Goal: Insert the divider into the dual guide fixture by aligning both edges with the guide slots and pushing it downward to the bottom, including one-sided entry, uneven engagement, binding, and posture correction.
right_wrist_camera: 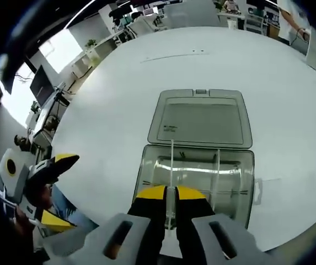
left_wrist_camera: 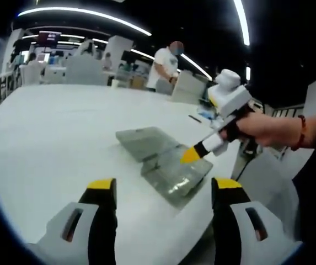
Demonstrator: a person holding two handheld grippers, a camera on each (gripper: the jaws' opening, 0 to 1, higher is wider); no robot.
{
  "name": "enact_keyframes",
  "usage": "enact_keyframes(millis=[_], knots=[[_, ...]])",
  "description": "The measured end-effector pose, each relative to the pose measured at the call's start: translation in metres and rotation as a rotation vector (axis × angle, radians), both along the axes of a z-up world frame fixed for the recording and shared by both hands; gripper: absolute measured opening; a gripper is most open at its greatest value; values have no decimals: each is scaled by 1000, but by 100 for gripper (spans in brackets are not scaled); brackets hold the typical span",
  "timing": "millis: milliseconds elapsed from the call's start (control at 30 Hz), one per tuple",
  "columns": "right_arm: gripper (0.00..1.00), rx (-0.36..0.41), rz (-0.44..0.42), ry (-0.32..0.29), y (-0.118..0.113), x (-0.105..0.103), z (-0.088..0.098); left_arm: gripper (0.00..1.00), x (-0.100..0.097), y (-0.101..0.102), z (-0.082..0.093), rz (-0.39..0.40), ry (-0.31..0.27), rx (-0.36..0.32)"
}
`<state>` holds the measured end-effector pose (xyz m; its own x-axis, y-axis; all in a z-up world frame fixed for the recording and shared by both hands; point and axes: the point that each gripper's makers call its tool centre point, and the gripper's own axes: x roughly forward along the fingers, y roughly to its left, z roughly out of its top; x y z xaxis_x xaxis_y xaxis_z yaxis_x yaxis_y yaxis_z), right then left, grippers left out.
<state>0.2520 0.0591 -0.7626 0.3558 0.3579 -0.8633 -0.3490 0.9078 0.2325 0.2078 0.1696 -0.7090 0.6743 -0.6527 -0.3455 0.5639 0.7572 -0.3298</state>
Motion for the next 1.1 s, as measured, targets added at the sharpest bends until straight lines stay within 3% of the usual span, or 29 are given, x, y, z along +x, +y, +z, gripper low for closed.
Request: enact_keyframes(millis=[1100], knots=[[0,-17,11,-7,-8,2,-8,68,-1,-3,-2,-13,7,-1]])
